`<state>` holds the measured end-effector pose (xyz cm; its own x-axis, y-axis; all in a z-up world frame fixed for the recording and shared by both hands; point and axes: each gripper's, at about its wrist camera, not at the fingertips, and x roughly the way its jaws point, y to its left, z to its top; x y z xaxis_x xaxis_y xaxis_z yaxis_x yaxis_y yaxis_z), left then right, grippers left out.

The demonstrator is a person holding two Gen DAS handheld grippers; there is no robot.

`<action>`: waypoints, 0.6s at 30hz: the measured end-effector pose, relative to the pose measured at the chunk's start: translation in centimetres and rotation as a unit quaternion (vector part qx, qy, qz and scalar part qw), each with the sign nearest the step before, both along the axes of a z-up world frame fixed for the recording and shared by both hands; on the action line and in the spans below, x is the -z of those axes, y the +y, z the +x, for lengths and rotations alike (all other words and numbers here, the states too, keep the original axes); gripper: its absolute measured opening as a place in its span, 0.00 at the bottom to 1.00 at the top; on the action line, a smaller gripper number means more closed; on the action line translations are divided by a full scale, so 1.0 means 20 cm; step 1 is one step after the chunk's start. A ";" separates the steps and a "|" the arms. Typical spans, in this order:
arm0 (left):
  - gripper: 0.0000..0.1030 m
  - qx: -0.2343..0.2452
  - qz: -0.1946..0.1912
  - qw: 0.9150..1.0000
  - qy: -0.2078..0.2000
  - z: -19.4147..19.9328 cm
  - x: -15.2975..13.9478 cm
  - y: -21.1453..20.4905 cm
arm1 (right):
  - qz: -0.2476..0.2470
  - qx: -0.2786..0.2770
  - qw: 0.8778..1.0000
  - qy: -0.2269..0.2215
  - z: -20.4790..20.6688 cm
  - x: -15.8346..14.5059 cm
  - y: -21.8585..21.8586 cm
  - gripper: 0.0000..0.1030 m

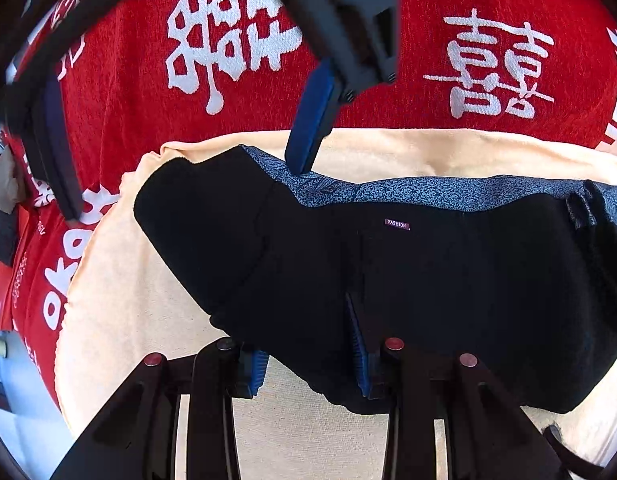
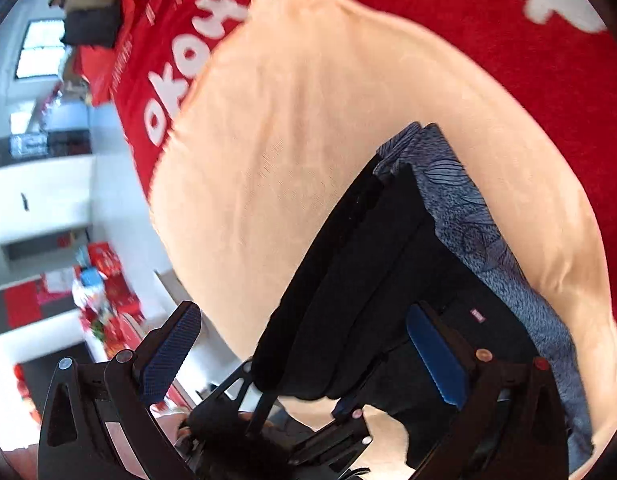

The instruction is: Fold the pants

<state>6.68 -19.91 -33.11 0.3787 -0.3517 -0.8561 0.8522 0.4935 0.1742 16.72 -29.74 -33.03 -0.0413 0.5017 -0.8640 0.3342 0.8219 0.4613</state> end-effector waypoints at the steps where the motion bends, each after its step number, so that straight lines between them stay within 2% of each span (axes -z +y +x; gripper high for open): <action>1: 0.35 0.001 -0.001 1.000 -0.002 0.00 0.00 0.00 | -0.005 -0.004 1.000 0.013 0.01 0.03 0.00 1.00; 3: 0.35 0.002 0.000 1.000 -0.005 -0.01 -0.01 0.00 | -0.012 -0.008 0.999 0.030 -0.01 0.10 0.00 0.95; 5: 0.35 0.003 0.000 1.000 -0.006 -0.02 -0.01 0.00 | -0.004 0.011 1.000 0.029 -0.04 0.12 -0.03 0.37; 7: 0.35 -0.001 0.009 1.000 0.007 -0.02 -0.01 -0.01 | 0.001 0.036 0.999 0.012 -0.09 0.10 -0.08 0.21; 12: 0.35 0.027 -0.008 1.000 -0.002 -0.11 -0.13 -0.04 | 0.030 0.089 0.994 -0.057 -0.30 -0.07 -0.22 0.19; 18: 0.35 0.063 -0.050 0.997 0.009 -0.30 -0.39 -0.12 | 0.079 0.181 0.969 -0.147 -0.74 -0.34 -0.43 0.19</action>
